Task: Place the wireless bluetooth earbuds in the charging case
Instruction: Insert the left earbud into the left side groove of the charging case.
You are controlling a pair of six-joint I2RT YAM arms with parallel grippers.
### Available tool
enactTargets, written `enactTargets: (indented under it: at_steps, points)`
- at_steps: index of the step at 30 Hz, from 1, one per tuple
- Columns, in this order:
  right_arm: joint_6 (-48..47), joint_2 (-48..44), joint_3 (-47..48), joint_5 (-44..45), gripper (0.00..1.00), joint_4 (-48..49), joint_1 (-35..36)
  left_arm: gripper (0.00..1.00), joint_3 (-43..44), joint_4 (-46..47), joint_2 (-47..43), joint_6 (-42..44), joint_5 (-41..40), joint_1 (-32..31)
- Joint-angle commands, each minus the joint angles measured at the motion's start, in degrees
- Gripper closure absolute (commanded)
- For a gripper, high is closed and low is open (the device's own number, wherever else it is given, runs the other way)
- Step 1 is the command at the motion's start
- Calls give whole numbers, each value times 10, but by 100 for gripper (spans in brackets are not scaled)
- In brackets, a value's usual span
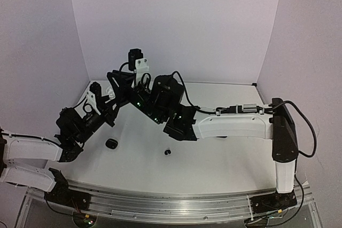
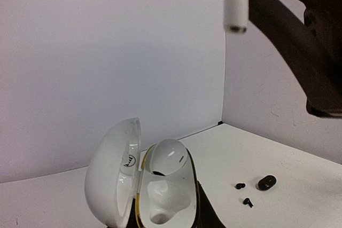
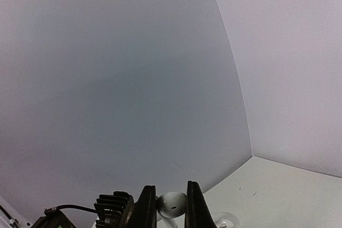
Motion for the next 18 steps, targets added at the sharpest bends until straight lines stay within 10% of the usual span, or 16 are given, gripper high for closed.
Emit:
enactTargets:
  at_steps: [1, 18]
  points:
    - [-20, 21, 12, -7, 100, 47, 0, 100, 32, 43, 5, -8, 8, 3]
    - [-52, 37, -16, -1, 100, 31, 0, 100, 37, 51, 10, -8, 26, 3]
